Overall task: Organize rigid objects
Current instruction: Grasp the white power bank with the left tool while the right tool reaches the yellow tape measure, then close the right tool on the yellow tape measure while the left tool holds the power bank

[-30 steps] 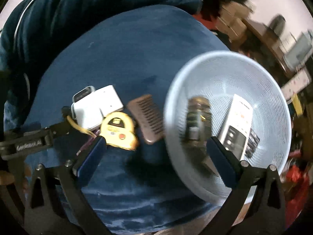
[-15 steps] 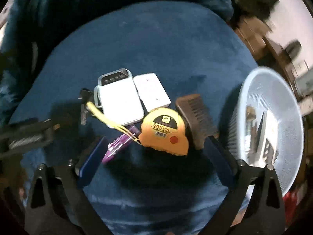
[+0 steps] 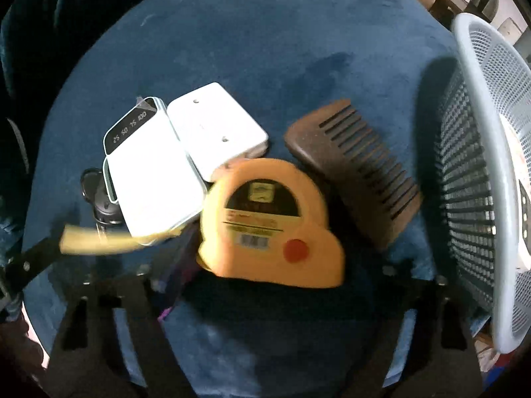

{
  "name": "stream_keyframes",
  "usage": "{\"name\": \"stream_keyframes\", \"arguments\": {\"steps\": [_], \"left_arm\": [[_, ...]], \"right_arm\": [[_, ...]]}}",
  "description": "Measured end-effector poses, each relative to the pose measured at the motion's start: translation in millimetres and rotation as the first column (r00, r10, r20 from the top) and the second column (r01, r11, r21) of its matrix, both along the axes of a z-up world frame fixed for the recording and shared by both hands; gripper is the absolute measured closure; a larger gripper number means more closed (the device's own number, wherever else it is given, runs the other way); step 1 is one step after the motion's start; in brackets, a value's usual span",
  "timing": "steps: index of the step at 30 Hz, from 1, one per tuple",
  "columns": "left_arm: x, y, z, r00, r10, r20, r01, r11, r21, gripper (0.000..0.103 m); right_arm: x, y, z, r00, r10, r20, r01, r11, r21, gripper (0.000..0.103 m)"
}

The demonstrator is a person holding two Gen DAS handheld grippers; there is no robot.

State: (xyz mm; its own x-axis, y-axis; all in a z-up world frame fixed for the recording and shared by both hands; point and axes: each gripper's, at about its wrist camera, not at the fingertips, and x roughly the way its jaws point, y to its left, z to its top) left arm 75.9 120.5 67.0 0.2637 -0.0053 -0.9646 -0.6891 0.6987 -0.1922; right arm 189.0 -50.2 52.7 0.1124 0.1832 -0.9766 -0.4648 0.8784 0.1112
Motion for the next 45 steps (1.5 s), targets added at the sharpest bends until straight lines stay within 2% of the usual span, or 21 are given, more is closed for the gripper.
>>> {"name": "stream_keyframes", "arguments": {"steps": [6,7,8,9,12,14,19,23,28,33,36,40,42,45], "left_arm": [[62.2,-26.0,-5.5,0.995,-0.095,0.015,0.095,0.995,-0.009,0.004],[70.5,-30.0,-8.4,0.994,-0.106,0.015,0.106,0.994,-0.023,0.006],[79.6,-35.9,-12.1,0.993,-0.119,0.011,0.119,0.992,-0.042,0.015],[86.9,-43.5,-15.5,0.991,-0.130,-0.008,0.130,0.991,-0.044,0.019],[97.8,-58.0,-14.0,0.989,-0.145,-0.037,0.145,0.989,0.017,0.020],[99.7,-59.2,-12.0,0.990,-0.132,-0.046,0.133,0.991,0.023,0.022],[118.9,-68.0,-9.6,0.986,-0.140,-0.091,0.147,0.987,0.068,0.021],[135.4,-81.6,-7.8,0.975,-0.175,-0.134,0.191,0.974,0.118,0.022],[130.2,-87.7,-5.4,0.977,-0.176,-0.120,0.188,0.978,0.094,0.024],[147.8,-99.8,-15.5,0.960,-0.222,-0.168,0.245,0.960,0.133,0.017],[166.2,-107.5,-35.9,0.939,-0.257,-0.229,0.296,0.943,0.155,0.015],[163.8,-104.9,-39.2,0.932,-0.314,-0.183,0.339,0.932,0.127,0.017],[155.1,-95.9,-33.7,0.937,-0.319,-0.142,0.330,0.942,0.066,0.023],[142.8,-85.8,-28.3,0.939,-0.326,-0.109,0.329,0.944,0.007,0.024]], "right_arm": [[-14.6,-26.8,3.1,0.998,-0.053,-0.015,0.053,0.998,0.024,0.025],[-17.4,-28.1,3.1,0.999,-0.051,-0.004,0.051,0.998,0.029,0.025],[-18.5,-28.7,3.4,0.999,-0.046,0.005,0.046,0.998,0.032,0.025],[-18.8,-29.0,3.0,0.999,-0.042,0.008,0.041,0.999,0.033,0.025],[-18.9,-28.6,1.4,0.999,-0.043,-0.001,0.043,0.998,0.044,0.025],[-15.5,-30.7,1.2,0.999,-0.045,-0.008,0.046,0.998,0.052,0.024],[-17.4,-31.2,-0.3,1.000,-0.028,0.009,0.028,0.999,0.041,0.023],[-23.0,-28.2,1.7,1.000,-0.030,0.007,0.030,0.998,0.049,0.023],[-16.9,-34.5,8.0,0.999,-0.035,-0.002,0.035,0.998,0.058,0.023],[-19.4,-29.1,8.6,0.999,-0.032,0.008,0.031,0.998,0.050,0.020],[-19.4,-29.3,9.9,0.999,-0.033,0.010,0.032,0.998,0.050,0.019],[-23.0,-24.0,7.5,1.000,-0.011,0.025,0.010,0.999,0.036,0.020],[-23.5,-24.4,8.2,1.000,-0.021,0.009,0.021,0.999,0.045,0.019],[-18.6,-29.5,10.2,0.999,-0.033,-0.009,0.034,0.998,0.060,0.022]]}}
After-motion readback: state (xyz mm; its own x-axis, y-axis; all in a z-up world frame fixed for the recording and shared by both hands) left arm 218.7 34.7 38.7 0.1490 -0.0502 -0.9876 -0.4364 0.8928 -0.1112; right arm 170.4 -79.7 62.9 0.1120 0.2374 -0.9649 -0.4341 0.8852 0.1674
